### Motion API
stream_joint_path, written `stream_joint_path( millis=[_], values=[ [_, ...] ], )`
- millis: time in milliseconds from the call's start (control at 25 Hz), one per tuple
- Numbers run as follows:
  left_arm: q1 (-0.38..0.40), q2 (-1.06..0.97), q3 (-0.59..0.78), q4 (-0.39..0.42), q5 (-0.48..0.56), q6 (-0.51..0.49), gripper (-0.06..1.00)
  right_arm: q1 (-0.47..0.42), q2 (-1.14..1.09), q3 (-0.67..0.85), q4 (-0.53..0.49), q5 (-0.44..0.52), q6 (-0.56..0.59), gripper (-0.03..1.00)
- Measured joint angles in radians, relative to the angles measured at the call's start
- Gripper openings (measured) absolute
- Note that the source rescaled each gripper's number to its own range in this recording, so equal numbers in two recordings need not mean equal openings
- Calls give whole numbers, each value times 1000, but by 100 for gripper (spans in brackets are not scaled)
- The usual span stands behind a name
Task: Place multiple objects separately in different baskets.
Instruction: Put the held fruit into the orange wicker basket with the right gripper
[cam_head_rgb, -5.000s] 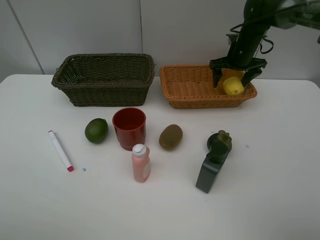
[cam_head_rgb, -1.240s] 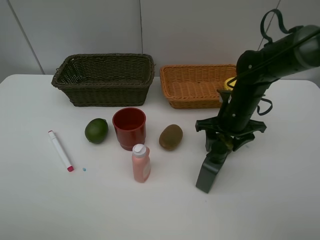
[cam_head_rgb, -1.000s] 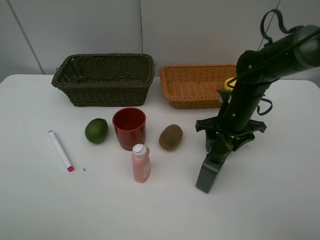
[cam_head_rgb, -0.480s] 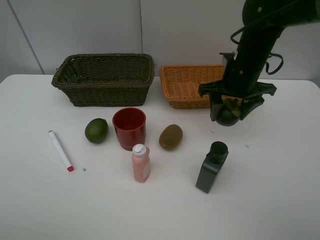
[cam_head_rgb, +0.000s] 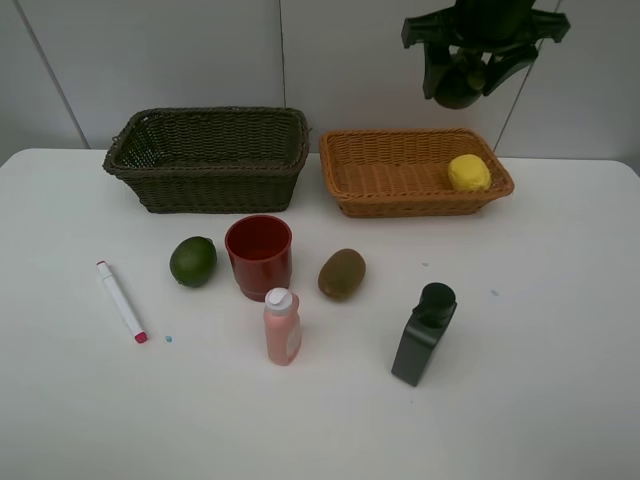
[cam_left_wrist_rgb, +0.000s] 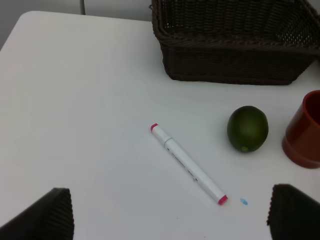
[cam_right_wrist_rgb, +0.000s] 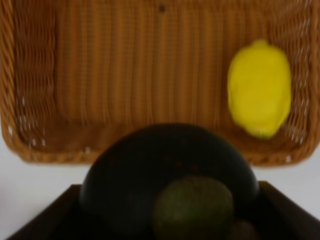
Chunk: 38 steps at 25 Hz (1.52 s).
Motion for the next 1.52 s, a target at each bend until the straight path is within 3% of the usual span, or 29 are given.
stream_joint_path(
  millis=[400, 800, 1520],
  values=[
    [0, 0, 0, 0, 0, 0, 100, -82, 231, -198, 15, 2, -75, 51],
    [0, 0, 0, 0, 0, 0, 100, -91, 416, -200, 85, -15, -104, 51],
    [0, 0, 0, 0, 0, 0, 100, -91, 432, -200, 92, -16, -105, 51]
  ],
)
